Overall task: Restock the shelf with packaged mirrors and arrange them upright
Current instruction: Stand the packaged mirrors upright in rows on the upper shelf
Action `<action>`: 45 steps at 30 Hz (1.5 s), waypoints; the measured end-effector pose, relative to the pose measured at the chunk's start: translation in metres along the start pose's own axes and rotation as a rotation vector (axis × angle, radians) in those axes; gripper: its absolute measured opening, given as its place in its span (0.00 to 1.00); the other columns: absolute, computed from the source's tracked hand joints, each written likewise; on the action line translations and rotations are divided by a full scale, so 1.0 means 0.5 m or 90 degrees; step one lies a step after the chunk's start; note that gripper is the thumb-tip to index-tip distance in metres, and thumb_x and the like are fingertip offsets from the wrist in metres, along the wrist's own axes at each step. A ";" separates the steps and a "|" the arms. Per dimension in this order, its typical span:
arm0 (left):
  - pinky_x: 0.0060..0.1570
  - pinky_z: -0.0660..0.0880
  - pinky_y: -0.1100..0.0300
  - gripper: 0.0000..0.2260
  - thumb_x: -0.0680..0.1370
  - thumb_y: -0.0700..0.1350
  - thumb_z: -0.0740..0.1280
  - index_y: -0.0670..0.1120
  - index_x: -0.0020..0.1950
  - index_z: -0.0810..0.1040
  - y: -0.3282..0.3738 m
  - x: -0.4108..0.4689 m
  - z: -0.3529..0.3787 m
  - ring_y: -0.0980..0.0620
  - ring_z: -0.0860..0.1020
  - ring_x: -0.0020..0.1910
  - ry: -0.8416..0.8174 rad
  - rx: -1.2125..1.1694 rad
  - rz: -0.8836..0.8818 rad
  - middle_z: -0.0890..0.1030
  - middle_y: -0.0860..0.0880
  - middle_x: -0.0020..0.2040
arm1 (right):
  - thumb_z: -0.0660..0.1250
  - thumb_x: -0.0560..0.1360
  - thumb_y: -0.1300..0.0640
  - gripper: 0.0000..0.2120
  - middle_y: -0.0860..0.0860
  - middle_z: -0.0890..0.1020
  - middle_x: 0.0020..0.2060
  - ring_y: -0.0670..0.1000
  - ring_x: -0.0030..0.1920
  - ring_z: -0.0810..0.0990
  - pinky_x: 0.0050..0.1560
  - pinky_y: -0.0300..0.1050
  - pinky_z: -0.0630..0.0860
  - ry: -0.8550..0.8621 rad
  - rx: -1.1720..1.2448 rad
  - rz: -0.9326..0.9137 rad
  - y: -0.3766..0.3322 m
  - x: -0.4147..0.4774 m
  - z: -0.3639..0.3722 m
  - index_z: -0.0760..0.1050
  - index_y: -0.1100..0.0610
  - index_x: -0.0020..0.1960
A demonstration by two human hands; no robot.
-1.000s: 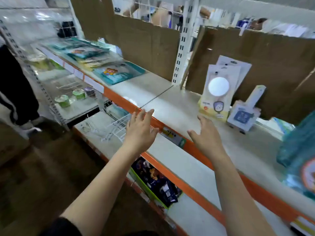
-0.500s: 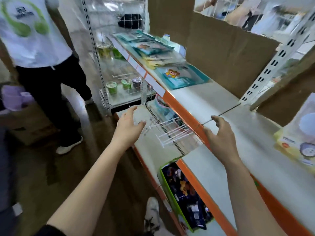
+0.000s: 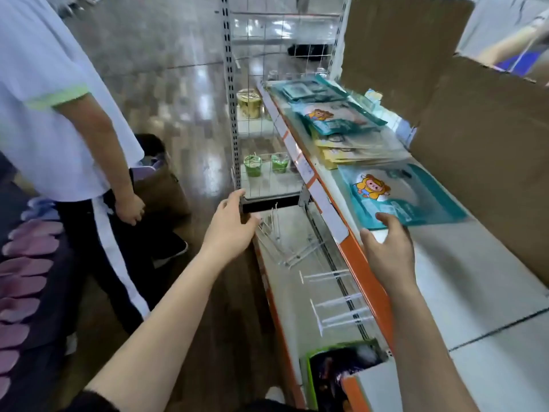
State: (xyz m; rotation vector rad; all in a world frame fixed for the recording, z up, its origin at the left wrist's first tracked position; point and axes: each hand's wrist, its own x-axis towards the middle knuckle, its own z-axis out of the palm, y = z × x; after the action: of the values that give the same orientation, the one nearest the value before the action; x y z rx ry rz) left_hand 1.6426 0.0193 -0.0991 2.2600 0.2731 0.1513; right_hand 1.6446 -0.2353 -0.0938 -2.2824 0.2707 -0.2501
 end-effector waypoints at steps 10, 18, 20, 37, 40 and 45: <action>0.63 0.68 0.52 0.27 0.78 0.52 0.63 0.50 0.75 0.58 -0.035 0.180 -0.032 0.45 0.69 0.66 0.030 0.010 -0.064 0.66 0.45 0.70 | 0.66 0.75 0.57 0.21 0.58 0.74 0.63 0.59 0.65 0.69 0.62 0.50 0.66 -0.036 0.015 -0.016 -0.075 0.180 0.139 0.70 0.58 0.67; 0.68 0.64 0.50 0.28 0.78 0.51 0.63 0.49 0.75 0.57 -0.096 0.381 -0.075 0.45 0.64 0.72 -0.025 -0.003 -0.038 0.65 0.45 0.73 | 0.66 0.75 0.57 0.21 0.59 0.74 0.63 0.59 0.64 0.69 0.58 0.48 0.66 -0.015 -0.013 0.045 -0.139 0.280 0.240 0.68 0.57 0.67; 0.66 0.66 0.51 0.27 0.78 0.51 0.64 0.49 0.75 0.57 -0.097 0.446 -0.097 0.44 0.66 0.69 -0.030 -0.003 -0.008 0.66 0.44 0.72 | 0.66 0.76 0.57 0.21 0.59 0.73 0.64 0.59 0.64 0.69 0.59 0.49 0.66 0.001 -0.011 0.055 -0.173 0.309 0.256 0.68 0.57 0.68; 0.65 0.68 0.48 0.26 0.78 0.50 0.64 0.50 0.74 0.59 -0.065 0.842 -0.091 0.43 0.68 0.68 -0.142 -0.071 0.124 0.66 0.43 0.71 | 0.66 0.74 0.54 0.22 0.60 0.73 0.61 0.63 0.61 0.71 0.60 0.54 0.71 0.124 -0.079 0.182 -0.302 0.565 0.370 0.65 0.52 0.66; 0.60 0.66 0.56 0.27 0.78 0.48 0.64 0.49 0.74 0.58 -0.050 0.909 -0.080 0.45 0.68 0.68 -0.156 -0.059 0.119 0.65 0.43 0.72 | 0.66 0.74 0.51 0.24 0.59 0.68 0.63 0.63 0.61 0.70 0.62 0.60 0.70 0.108 -0.095 0.247 -0.302 0.623 0.392 0.63 0.49 0.68; 0.63 0.66 0.52 0.26 0.78 0.50 0.64 0.49 0.74 0.59 0.016 1.037 -0.055 0.44 0.67 0.68 -0.163 -0.035 0.169 0.66 0.43 0.71 | 0.67 0.71 0.47 0.21 0.54 0.74 0.59 0.58 0.55 0.75 0.55 0.61 0.76 0.078 -0.031 0.264 -0.311 0.705 0.425 0.67 0.46 0.62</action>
State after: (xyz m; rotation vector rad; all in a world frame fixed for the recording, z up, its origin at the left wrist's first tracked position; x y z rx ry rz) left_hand 2.1408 0.1621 -0.0658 2.2231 -0.1658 0.0067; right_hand 2.0563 -0.0801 -0.0839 -2.1995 0.8080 -0.1694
